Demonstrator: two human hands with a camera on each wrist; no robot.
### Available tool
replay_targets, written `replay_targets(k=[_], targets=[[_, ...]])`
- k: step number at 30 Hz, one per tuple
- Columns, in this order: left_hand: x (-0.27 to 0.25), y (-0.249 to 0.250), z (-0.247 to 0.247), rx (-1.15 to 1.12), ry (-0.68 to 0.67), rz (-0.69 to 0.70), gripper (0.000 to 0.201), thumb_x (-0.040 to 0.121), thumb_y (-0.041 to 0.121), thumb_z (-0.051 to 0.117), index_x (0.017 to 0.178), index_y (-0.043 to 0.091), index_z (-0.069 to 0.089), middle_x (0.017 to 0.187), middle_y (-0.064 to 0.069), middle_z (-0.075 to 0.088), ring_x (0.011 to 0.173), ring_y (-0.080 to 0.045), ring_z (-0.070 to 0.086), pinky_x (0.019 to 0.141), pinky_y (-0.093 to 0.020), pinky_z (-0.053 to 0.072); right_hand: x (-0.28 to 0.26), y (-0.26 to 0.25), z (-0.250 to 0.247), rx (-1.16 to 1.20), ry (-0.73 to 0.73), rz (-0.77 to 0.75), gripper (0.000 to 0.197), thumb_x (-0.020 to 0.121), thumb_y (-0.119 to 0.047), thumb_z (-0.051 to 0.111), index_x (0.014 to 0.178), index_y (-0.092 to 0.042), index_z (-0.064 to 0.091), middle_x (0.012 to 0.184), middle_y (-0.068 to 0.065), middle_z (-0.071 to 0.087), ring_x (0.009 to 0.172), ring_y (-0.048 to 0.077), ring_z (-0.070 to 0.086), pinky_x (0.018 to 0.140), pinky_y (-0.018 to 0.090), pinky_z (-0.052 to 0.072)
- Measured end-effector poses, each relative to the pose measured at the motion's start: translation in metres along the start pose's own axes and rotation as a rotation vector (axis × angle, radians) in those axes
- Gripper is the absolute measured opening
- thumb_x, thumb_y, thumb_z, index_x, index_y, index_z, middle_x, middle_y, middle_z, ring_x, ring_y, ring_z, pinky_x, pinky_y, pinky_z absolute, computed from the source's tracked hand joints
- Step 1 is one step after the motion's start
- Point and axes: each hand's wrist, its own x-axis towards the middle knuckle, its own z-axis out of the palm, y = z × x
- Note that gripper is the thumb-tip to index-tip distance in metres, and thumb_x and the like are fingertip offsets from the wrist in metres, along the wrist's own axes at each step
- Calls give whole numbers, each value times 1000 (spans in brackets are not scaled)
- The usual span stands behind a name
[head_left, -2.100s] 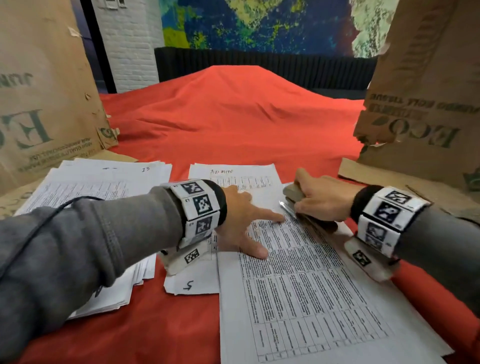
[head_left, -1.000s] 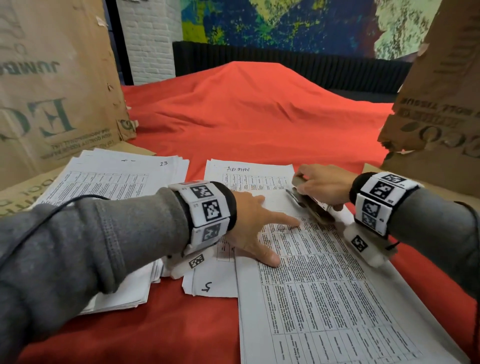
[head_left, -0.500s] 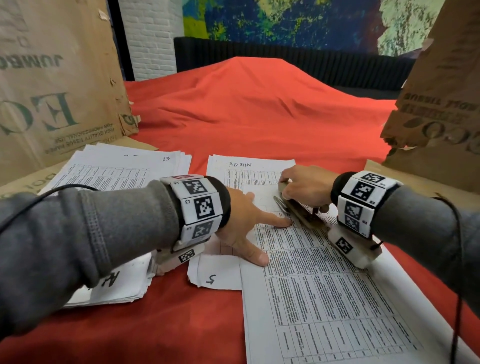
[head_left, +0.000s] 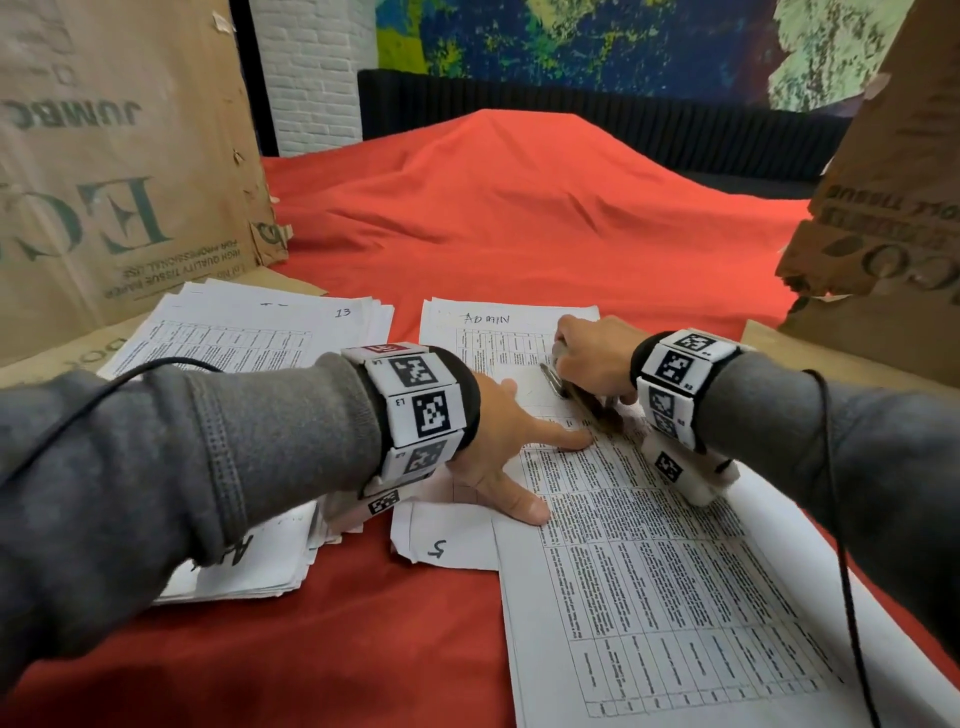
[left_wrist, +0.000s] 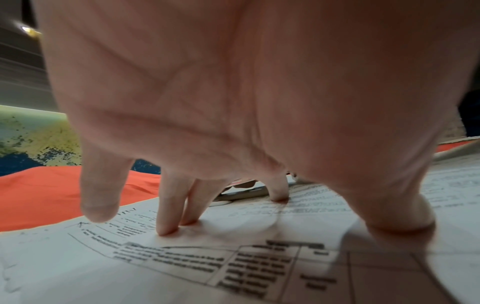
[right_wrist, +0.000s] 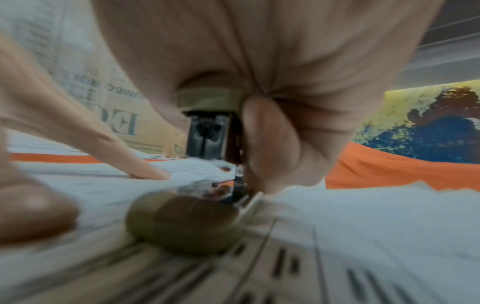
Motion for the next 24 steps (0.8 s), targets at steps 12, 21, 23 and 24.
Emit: replay_targets(k=[12, 21, 23, 24], targets=[[3, -2, 5, 13, 13, 17, 94, 80, 91, 43, 151, 67, -14, 168, -28, 7, 129, -40, 57, 90, -40, 45, -21, 18, -12, 30, -105, -253, 28, 103, -33, 54, 131, -32, 52, 105, 3, 68, 81, 20, 64, 62, 28, 53], [2, -2, 5, 17, 14, 3, 94, 81, 90, 43, 153, 65, -11, 169, -27, 6, 139, -43, 47, 103, -46, 44, -16, 11, -4, -25, -71, -320, 29, 104, -34, 49, 132, -30, 56, 117, 3, 68, 101, 25, 62, 88, 36, 51], [2, -3, 5, 15, 14, 13, 94, 81, 90, 43, 153, 65, -11, 167, -28, 11, 136, -43, 50, 100, -45, 44, -15, 8, -3, -66, -58, -331, 29, 104, -32, 46, 131, -28, 55, 117, 5, 69, 100, 26, 62, 89, 39, 53], [3, -4, 6, 16, 17, 17, 94, 81, 90, 43, 153, 64, -10, 165, -29, 14, 135, -43, 51, 100, -45, 44, -14, 6, -3, -87, -49, -339, 29, 104, -31, 45, 131, -27, 55, 116, 6, 69, 101, 27, 62, 90, 40, 53]])
